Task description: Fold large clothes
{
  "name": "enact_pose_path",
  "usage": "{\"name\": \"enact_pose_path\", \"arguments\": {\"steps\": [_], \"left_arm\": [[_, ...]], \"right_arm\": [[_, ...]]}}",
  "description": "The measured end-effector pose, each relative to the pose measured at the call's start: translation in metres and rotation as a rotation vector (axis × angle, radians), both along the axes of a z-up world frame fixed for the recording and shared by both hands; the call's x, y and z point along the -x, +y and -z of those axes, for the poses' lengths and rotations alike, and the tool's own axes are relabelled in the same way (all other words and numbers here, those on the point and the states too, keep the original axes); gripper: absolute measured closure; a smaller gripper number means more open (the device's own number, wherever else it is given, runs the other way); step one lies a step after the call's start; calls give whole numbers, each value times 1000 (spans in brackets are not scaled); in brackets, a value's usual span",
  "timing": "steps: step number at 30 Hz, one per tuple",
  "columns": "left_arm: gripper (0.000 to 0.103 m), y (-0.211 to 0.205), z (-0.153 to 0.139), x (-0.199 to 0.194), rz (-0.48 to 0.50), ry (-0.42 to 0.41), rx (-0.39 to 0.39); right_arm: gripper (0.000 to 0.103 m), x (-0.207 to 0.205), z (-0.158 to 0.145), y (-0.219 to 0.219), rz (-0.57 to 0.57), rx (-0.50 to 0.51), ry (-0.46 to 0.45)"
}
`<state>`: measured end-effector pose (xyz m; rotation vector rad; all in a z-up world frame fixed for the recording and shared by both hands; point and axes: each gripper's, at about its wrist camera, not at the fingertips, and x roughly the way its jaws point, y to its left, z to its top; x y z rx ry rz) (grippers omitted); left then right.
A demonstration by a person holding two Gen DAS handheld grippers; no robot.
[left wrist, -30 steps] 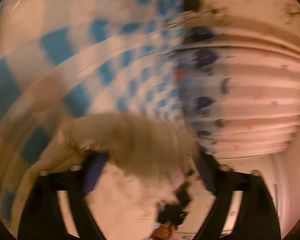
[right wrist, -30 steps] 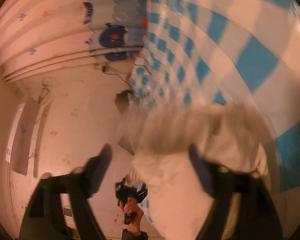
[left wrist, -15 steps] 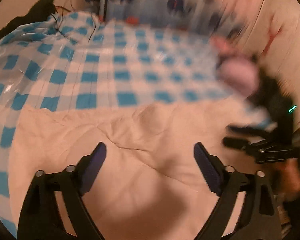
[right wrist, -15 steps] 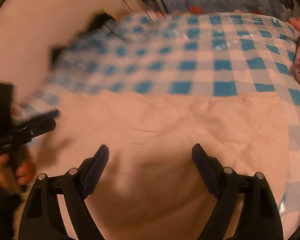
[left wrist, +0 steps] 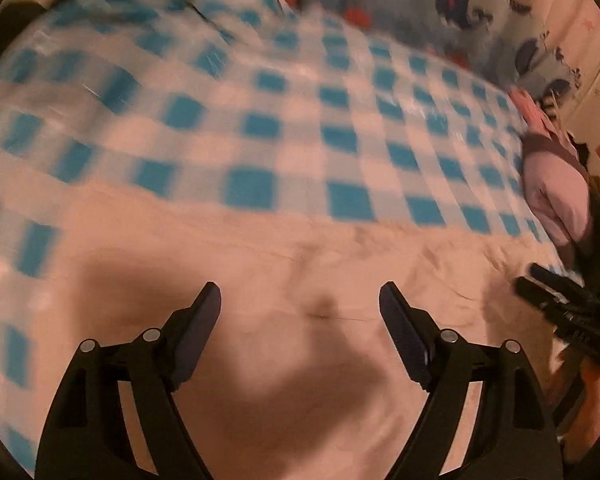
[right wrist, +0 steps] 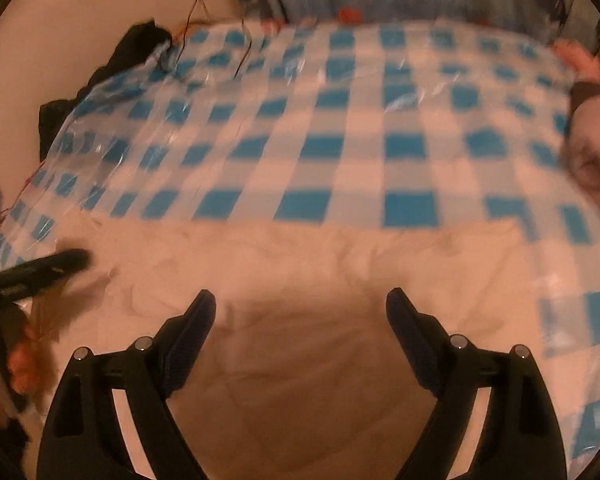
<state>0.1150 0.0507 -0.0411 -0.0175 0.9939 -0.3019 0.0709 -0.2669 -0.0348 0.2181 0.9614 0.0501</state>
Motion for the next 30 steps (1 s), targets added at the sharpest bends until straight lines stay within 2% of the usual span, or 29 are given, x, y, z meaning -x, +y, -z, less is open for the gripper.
{"name": "enact_pose_path", "arguments": {"steps": [2,5,7,10,12,14,17,20,23,24,26,29,30], "left_arm": [[25,18,5,-8,-44,2,-51],[25,39,39,-30,-97,93,-70],[20,43,65,-41,-98,125,-57],[17,35,79,-52,-116,119,-72],[17,33,81,-57,-109,142,-83],[19,40,69,-53,-99,159,-63],[19,58,34,-28,-120,86,-11],[19,68,16,4,-99,34,-38],[19,75,36,12,-92,71,-80],[18,80,48,10,-96,89,-43],[15,81,57,10,-108,73,-40],[14,74,61,7,-110,72,-85],[14,76,56,9,-111,72,-81]], "right_arm": [[18,-8,9,-5,14,14,32],[17,-25,40,-12,40,39,108],[14,-36,63,-20,58,1,142],[10,-50,73,-26,77,4,158],[9,-56,76,-29,79,-3,189],[9,-54,68,-29,73,11,204],[9,-23,32,-26,56,5,109],[9,14,5,-16,16,33,28],[9,29,20,-18,23,71,63],[8,27,38,-25,27,30,96],[7,27,54,-31,44,-10,83],[7,22,53,-20,33,72,107],[7,24,53,-22,31,66,113]]}}
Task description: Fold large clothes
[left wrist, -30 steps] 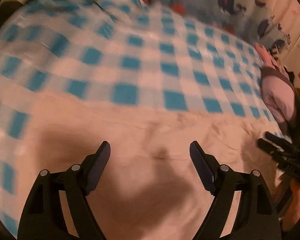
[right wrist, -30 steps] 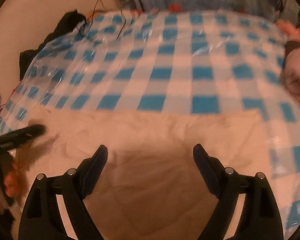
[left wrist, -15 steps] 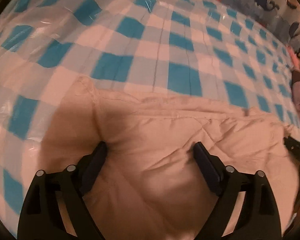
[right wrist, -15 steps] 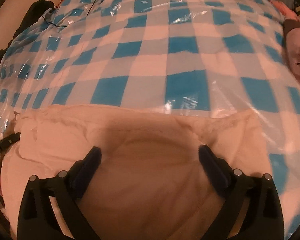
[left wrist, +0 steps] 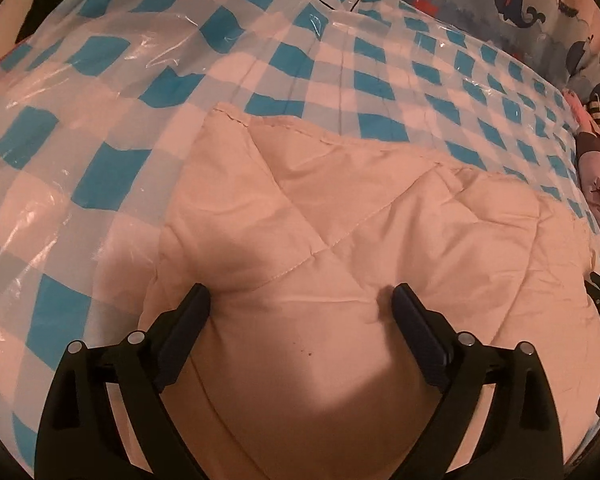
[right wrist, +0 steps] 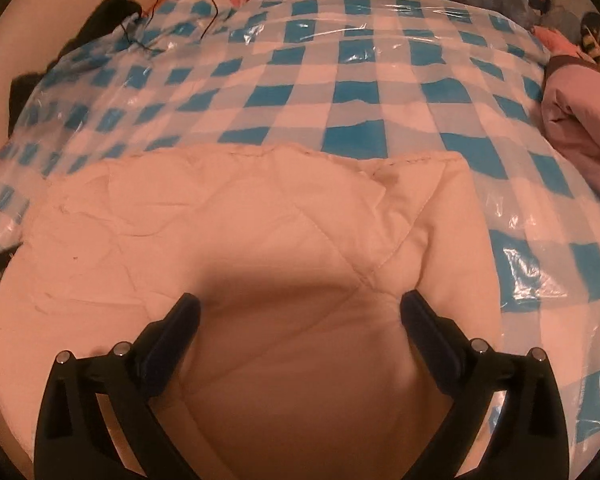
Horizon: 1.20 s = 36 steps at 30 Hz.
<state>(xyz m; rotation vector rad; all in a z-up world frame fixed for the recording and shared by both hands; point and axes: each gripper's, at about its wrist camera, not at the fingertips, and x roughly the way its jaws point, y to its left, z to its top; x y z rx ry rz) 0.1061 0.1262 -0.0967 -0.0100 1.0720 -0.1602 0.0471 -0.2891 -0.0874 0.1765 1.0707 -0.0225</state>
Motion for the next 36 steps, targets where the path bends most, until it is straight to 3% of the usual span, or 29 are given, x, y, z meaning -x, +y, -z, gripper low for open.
{"name": "enact_pose_path", "arguments": {"steps": [2,4,7,9,11,12,15,17,20,22,24,26,28,32,34,36], "left_arm": [[16,8,-16,10,-18,-15,30],[16,19,-40,35,-22,-72,70],[16,31,-61,80,-20,-161,57],[16,37,-55,97,-24,-150,57],[15,39,-25,99,-26,-60,26],[14,40,-7,97,-22,-9,33],[13,45,5,98,-61,6,70],[13,40,-4,104,-76,-12,35],[13,30,-23,128,-40,-101,-43],[13,26,-30,144,-22,-149,-77],[13,23,-29,153,-15,-157,-107],[13,25,-21,156,-17,-142,-103],[13,30,-25,163,-38,-143,-87],[13,26,-33,179,-8,-195,-134],[13,24,-29,181,7,-197,-154],[13,29,-27,182,-6,-187,-123]], "right_arm": [[7,12,-16,-5,16,-31,-7],[7,37,-40,-3,12,-35,-72],[7,79,-59,3,2,12,-138],[7,96,-46,0,22,24,-104],[7,98,-15,-6,24,-12,-35],[6,101,-4,-10,23,-57,-49],[6,100,-13,-11,54,-69,-20],[7,106,-29,-6,62,-49,-30],[7,139,-61,10,21,-24,-143],[7,153,-57,17,13,-19,-140],[6,153,-26,20,-9,-17,-49],[6,155,-8,16,-2,-55,-53],[7,153,-17,15,21,-54,-23],[6,158,-59,31,12,-27,-119],[6,151,-65,35,4,-19,-131],[6,138,-57,38,7,1,-106]]}}
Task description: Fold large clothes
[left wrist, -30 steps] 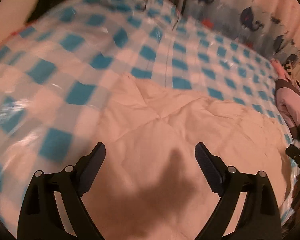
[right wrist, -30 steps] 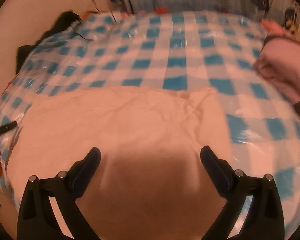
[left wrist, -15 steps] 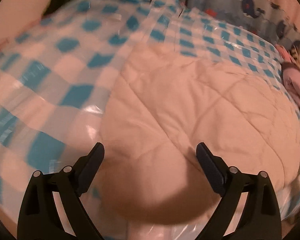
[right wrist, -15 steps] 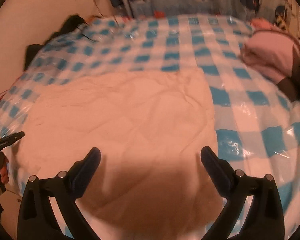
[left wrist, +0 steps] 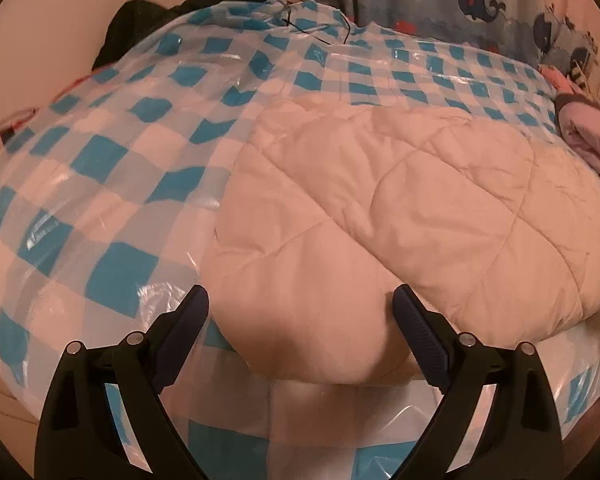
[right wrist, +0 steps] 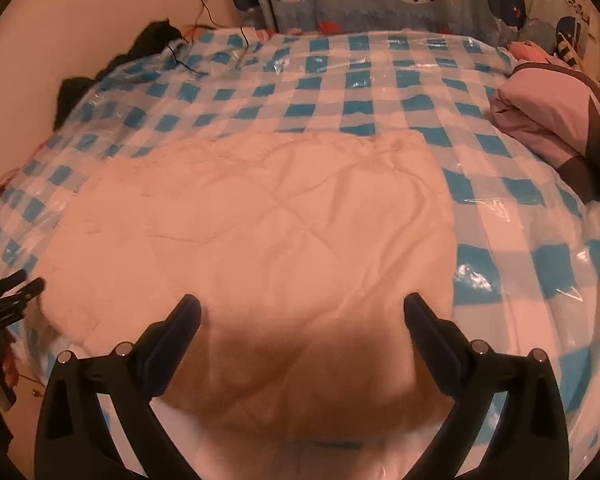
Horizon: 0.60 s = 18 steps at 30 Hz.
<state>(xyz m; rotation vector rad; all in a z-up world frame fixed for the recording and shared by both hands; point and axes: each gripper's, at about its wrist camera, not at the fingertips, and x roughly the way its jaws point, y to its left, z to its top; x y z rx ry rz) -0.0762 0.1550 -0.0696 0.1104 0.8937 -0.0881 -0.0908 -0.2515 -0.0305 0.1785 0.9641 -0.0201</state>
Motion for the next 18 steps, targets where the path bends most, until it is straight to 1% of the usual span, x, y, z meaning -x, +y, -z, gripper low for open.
{"name": "enact_pose_path", "arguments": {"steps": [2,3,4,6,10,15,18], "left_arm": [[13,4,-1,0,-8,4,24],[13,4,-1,1,-2,1,19],[13,2,-1,2,5,-4,8],[13,0,-1,5,18,-15,-22],[13,-3,-4,10,29,-30,-43],[13,-4,-6,19,46,-51,-78],[13,-6,-10,27,59,-63,-105]], "right_arm": [[5,-11,28,-1,2,10,63],[5,-11,39,-5,1,-16,75],[5,-8,44,-7,4,-28,61],[5,-5,41,-5,4,-7,59],[5,6,30,-4,-1,15,83],[7,33,37,-17,0,17,105],[7,45,30,-16,14,38,128]]}}
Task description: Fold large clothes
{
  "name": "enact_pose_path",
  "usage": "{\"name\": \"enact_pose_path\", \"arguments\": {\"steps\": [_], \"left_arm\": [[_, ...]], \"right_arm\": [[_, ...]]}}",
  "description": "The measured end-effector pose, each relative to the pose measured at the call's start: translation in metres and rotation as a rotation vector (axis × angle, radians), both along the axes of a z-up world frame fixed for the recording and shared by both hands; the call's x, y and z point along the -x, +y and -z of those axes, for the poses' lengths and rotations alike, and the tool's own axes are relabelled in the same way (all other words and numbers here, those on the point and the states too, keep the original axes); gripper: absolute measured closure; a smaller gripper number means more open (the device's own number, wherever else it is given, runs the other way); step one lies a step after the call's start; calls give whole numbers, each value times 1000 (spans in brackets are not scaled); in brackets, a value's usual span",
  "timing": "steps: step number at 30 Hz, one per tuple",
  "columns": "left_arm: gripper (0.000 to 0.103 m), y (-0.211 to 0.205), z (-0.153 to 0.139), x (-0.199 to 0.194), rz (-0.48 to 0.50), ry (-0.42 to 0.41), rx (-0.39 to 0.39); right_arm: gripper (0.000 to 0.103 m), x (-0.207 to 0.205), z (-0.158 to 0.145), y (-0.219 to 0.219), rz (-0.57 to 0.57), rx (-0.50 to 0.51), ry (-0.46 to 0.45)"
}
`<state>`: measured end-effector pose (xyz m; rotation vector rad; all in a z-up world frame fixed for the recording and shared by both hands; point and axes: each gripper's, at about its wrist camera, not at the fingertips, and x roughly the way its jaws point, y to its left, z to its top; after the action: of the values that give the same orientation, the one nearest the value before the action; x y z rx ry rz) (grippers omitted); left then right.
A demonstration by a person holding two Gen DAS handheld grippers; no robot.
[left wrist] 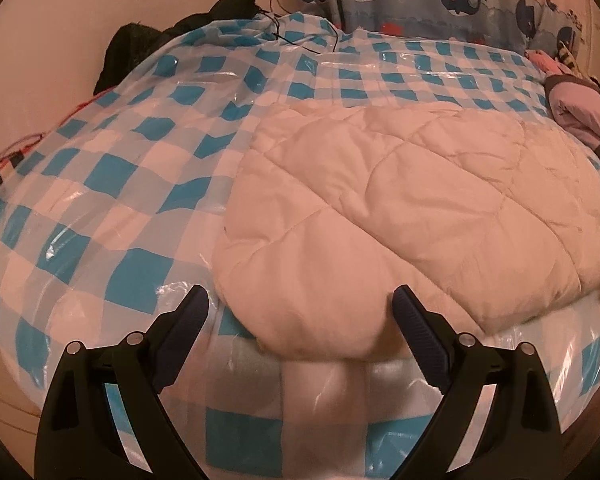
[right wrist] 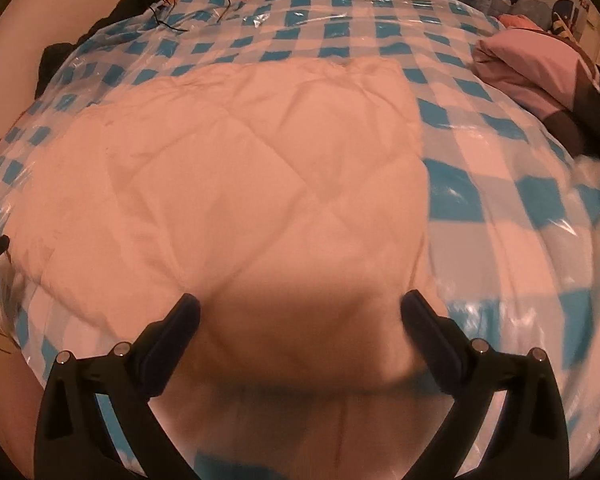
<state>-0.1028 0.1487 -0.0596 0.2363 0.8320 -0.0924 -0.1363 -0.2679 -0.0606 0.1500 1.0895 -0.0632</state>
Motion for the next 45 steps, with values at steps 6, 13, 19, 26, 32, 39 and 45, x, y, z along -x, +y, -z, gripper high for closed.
{"name": "enact_pose_path", "arguments": {"steps": [6,13,19,26,32,39,45], "left_arm": [[13,1,-10,14,12,-27,-15],[13,15,-13,22,13,33,74],[13,88,3,16,-66,285,673],[13,113,14,26,-124,334,885],[13,109,34,15,-222,380,1018],[13,95,63,-2,-296,432,1084],[13,91,74,-19,-338,405,1143]], "right_arm": [[7,17,-35,12,-13,52,-126],[7,4,15,-2,4,-33,11],[7,34,-13,-50,142,-429,-113],[7,59,9,-110,300,-856,-134],[7,47,7,-109,263,-937,-149],[7,40,17,-108,337,-866,-119],[7,34,24,-111,351,-887,-159]]}}
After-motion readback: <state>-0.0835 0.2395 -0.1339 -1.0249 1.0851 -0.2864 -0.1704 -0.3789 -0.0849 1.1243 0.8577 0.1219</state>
